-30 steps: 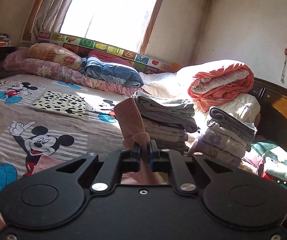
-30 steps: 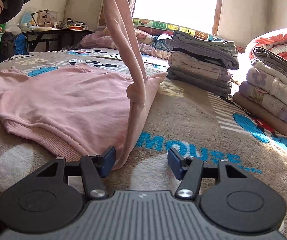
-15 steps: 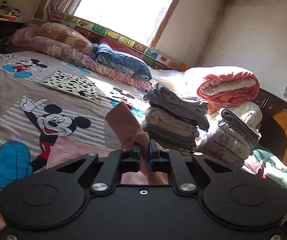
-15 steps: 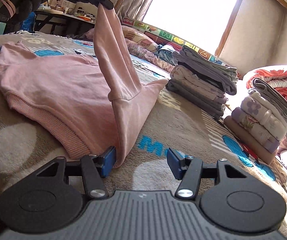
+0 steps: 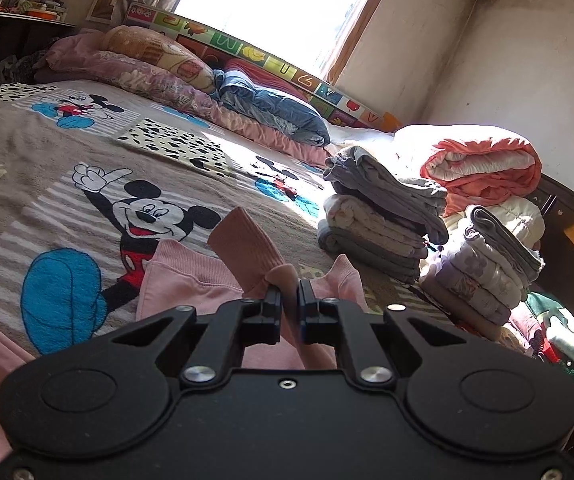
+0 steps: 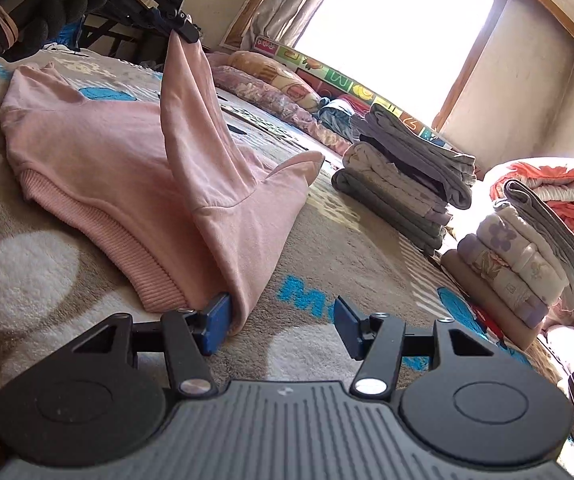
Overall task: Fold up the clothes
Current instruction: 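Lower the held pink sleeve across the sweatshirt body with the left gripper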
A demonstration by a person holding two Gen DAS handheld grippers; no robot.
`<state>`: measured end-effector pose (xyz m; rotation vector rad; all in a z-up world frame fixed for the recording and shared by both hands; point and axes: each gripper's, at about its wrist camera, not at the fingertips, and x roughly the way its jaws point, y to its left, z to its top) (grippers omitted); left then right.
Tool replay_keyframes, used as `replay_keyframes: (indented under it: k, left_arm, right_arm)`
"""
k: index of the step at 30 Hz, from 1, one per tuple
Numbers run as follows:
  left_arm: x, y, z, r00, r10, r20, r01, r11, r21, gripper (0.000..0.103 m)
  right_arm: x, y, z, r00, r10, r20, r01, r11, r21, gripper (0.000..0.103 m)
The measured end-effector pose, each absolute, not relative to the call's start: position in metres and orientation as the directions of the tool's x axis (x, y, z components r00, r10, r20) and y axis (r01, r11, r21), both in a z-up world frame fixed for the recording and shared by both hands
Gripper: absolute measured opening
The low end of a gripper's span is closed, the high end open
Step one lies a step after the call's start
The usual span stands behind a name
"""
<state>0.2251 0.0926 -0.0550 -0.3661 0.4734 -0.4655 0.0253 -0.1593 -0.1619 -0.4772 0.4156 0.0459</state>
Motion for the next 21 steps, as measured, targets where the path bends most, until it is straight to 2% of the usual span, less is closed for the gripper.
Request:
replay_keyframes:
  k: [9, 14, 21]
  left_arm:
    - [0.232, 0.104, -0.066, 0.796, -0.486, -0.36, 0.306, 0.837, -0.453, 0.007]
    - [0.237, 0.1, -0.079, 0.784, -0.447, -0.431, 0.273, 0.871, -0.408, 0.007]
    - [0.24, 0.103, -0.093, 0.769, -0.431, -0.473, 0.259, 0.886, -0.385, 0.007]
  right_arm:
    - [0.021, -0.155, -0.162, 0.92, -0.05, -0.389, -0.152, 0.869, -0.471, 0.057]
    - [0.018, -0.154, -0.162, 0.917, -0.044, -0.396, -0.173, 0.851, -0.496, 0.057]
    - [0.012, -0.155, -0.16, 0.91, -0.027, -0.413, -0.206, 0.836, -0.508, 0.057]
